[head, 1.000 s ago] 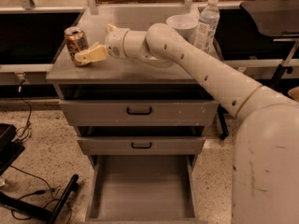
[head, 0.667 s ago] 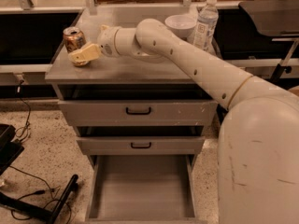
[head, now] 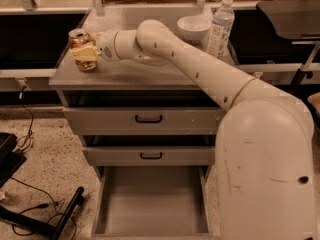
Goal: Place orange can into bottom drawer
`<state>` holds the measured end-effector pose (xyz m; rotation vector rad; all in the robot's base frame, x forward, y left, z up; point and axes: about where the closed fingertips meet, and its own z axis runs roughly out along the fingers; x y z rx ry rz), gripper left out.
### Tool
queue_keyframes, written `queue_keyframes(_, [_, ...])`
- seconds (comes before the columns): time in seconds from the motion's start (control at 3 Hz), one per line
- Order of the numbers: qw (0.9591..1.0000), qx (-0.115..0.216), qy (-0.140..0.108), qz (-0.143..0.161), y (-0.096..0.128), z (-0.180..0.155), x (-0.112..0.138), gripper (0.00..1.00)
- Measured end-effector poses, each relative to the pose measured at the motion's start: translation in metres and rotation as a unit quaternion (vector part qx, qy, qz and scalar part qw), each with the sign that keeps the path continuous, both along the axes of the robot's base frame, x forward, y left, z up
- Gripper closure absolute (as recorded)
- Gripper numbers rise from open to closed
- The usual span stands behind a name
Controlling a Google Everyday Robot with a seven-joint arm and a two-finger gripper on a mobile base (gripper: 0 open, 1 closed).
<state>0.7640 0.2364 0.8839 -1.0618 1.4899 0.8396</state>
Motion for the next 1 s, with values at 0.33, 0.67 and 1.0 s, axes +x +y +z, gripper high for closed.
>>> queue_keyframes(0.33, [0.9994, 0.018, 0.004, 0.029, 0.0196, 0.0053, -0.0039, 0.38])
queue_keyframes(0.67, [0.9994, 0.018, 0.003, 0.030, 0.0197, 0.0065, -0.0038, 0.15])
queue_keyframes(1.0, [0.9994, 0.018, 0.003, 0.030, 0.0197, 0.0065, -0.0039, 0.19])
